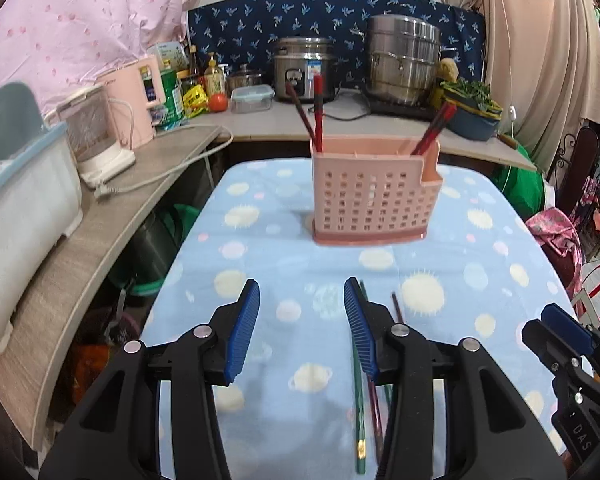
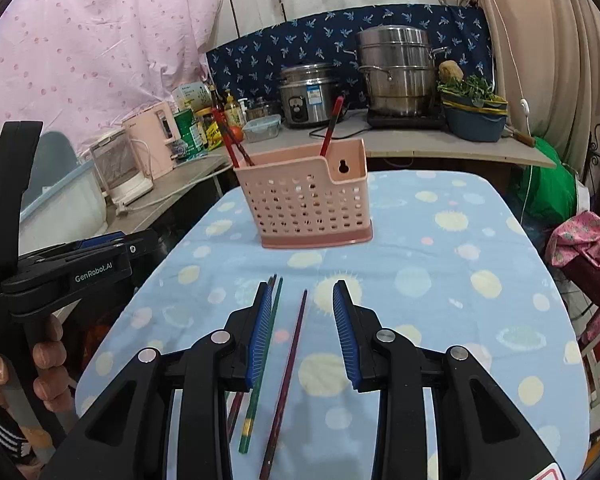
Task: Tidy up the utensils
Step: 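Move both open tools back down toward the remaining chopsticks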
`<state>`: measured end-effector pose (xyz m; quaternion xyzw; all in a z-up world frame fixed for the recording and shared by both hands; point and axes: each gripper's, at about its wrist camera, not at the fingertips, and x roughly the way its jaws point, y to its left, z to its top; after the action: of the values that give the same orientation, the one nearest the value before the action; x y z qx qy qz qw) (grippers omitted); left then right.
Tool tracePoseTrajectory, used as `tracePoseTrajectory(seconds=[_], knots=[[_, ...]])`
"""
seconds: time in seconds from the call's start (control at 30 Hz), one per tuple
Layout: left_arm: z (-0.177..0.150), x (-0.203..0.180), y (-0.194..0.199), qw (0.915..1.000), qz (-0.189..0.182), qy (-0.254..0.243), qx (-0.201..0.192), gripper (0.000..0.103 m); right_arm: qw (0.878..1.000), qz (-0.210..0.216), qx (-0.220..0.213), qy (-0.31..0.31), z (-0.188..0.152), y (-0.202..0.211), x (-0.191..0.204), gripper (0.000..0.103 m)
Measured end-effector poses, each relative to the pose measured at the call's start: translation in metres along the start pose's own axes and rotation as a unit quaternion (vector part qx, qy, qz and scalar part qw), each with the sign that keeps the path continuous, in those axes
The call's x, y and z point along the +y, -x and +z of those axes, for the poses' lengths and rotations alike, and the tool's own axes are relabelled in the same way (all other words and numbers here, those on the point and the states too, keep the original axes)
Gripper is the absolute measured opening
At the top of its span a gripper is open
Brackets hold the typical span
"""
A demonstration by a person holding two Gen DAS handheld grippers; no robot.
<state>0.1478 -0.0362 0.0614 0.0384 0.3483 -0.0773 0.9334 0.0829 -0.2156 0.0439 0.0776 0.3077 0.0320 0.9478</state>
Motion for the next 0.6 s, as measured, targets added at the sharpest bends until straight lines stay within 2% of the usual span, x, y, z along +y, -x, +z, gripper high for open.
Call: tracePoseTrajectory(seconds=[0.3,0.6], knots=[[-0.058,-0.006,-0.006,0.9992,0.009,-0.014,0.037,0.042,0.999,-0.001,0.053,-0.007,-0.060,-0.004,0.005,0.032],[-0.092,-0.004,-0.012,0.9976,0.002,-0.004,0.069,0.042,0.996,0.003,0.091,-0.005,-0.097,-0.013,0.013,0.032]])
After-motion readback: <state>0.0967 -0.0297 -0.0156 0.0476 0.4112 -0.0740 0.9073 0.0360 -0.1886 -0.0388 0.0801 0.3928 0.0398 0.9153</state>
